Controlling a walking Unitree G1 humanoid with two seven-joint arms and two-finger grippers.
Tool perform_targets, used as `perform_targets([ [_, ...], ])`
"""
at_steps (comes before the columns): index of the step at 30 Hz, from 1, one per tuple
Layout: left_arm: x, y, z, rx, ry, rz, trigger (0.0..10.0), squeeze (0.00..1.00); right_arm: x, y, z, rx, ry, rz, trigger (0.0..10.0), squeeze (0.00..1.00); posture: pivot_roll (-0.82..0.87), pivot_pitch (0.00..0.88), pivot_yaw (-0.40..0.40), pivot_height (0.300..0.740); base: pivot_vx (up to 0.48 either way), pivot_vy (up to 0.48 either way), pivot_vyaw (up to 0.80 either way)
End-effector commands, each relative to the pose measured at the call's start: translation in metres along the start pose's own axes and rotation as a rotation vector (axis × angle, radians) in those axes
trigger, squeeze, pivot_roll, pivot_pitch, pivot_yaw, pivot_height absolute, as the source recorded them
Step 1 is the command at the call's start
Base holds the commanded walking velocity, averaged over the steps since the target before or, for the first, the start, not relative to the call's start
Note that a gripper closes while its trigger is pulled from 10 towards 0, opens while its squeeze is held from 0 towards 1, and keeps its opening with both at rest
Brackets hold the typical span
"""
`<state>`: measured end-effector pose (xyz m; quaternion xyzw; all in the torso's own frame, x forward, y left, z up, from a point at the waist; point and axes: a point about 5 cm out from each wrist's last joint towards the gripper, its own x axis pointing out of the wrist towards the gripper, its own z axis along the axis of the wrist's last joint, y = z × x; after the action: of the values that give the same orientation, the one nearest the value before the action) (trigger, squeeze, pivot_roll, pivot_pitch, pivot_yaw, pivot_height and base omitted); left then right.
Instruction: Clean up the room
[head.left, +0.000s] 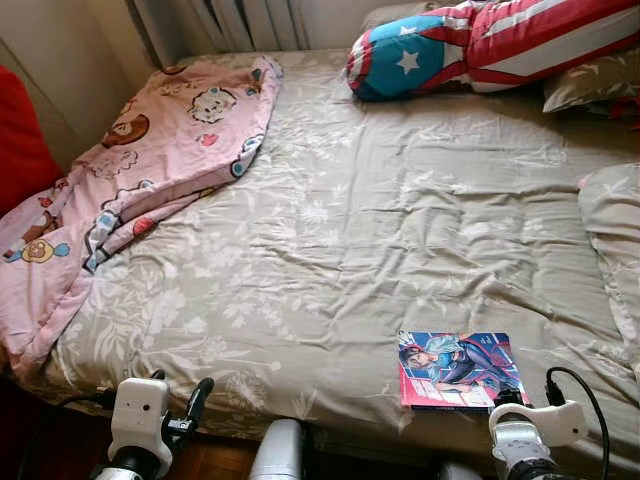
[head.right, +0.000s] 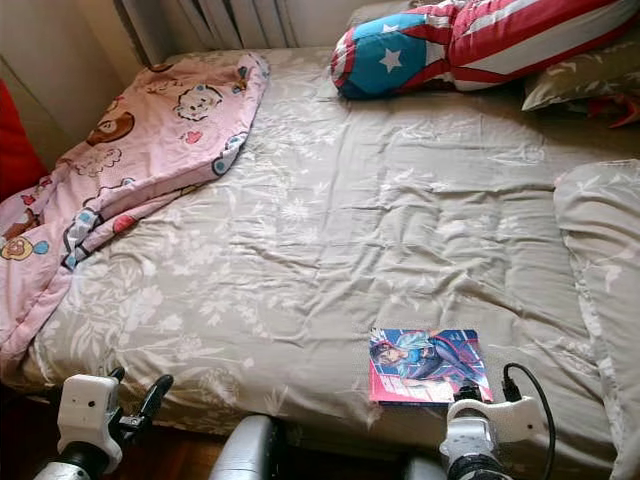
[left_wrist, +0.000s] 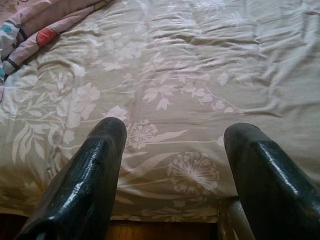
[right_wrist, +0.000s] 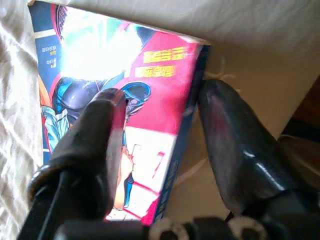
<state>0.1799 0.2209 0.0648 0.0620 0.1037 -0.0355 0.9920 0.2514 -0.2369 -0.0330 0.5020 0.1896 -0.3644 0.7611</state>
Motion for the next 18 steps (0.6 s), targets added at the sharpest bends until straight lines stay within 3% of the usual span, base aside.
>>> perform_targets([
  [1,-0.003,0.002,-0.007,0.009,0.036,0.005,10.0,0.00,-0.001,-0.005,-0.006,-0.012,0.024,-0.016,10.0,0.00,0.24,0.164,0.118,0.648,0.000,0.000,0.00],
  [15,0.004,0.000,-0.010,0.008,0.040,0.001,10.0,0.00,-0.006,-0.014,-0.022,-0.023,0.073,-0.022,10.0,0.00,0.23,0.138,0.110,0.648,0.000,0.000,0.00],
  [17,0.009,0.000,-0.012,0.006,0.040,0.004,10.0,0.00,-0.005,-0.010,-0.021,-0.038,0.057,0.023,10.0,0.00,0.22,0.128,0.105,0.648,0.000,0.000,0.00],
  [18,0.012,0.000,-0.014,-0.002,0.043,0.013,10.0,0.00,-0.005,-0.006,-0.019,-0.104,0.045,0.060,10.0,0.00,0.21,0.117,0.099,0.648,0.000,0.000,0.00],
])
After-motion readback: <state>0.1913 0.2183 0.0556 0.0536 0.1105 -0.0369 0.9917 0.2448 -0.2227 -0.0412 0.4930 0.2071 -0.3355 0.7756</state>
